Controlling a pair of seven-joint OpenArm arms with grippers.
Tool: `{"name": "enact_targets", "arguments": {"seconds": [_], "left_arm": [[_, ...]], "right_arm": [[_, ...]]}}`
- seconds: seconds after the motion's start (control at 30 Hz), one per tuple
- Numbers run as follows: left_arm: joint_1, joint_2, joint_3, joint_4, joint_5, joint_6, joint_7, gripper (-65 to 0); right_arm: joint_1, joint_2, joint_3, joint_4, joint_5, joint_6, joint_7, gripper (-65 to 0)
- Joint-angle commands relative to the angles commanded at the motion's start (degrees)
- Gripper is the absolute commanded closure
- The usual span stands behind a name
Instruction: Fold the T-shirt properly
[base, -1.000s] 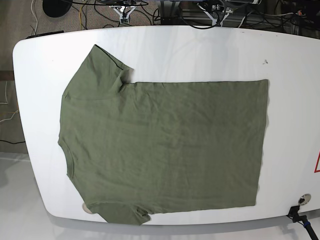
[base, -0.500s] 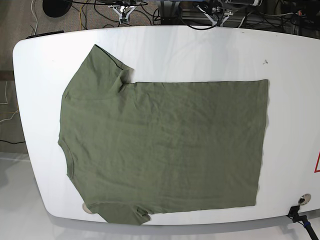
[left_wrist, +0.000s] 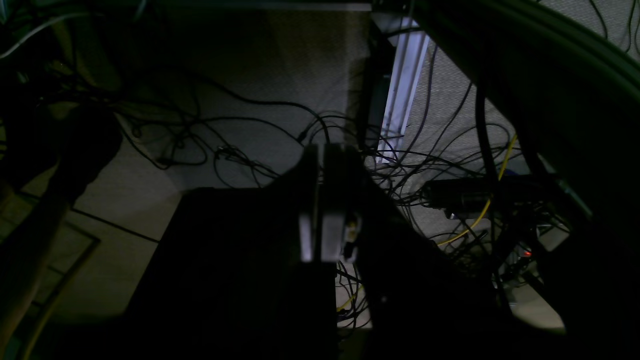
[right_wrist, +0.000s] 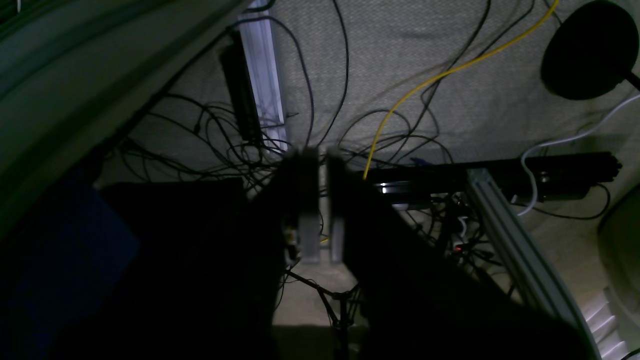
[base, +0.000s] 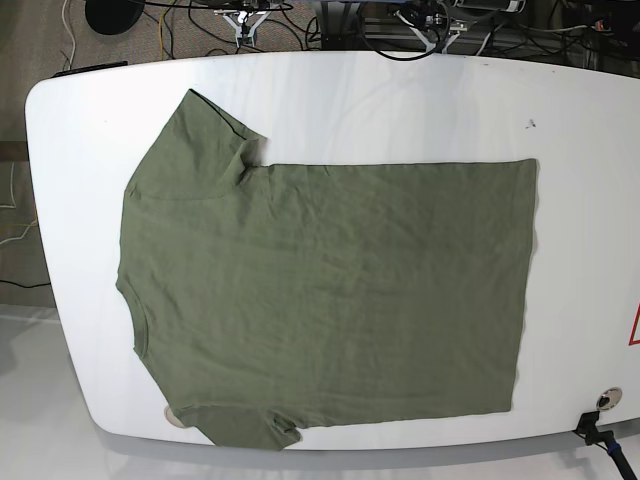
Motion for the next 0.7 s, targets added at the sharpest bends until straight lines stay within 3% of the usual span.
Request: {"name": "enact_targets", "arguments": {"seconds": [0.7], "left_arm": [[0.0, 0.0, 0.1, -0.3, -0.3, 0.1, 0.2, 0.0]], "right_arm": [[-0.3, 0.1, 0.1, -0.4, 0.2, 0.04, 0.7, -1.7]]}}
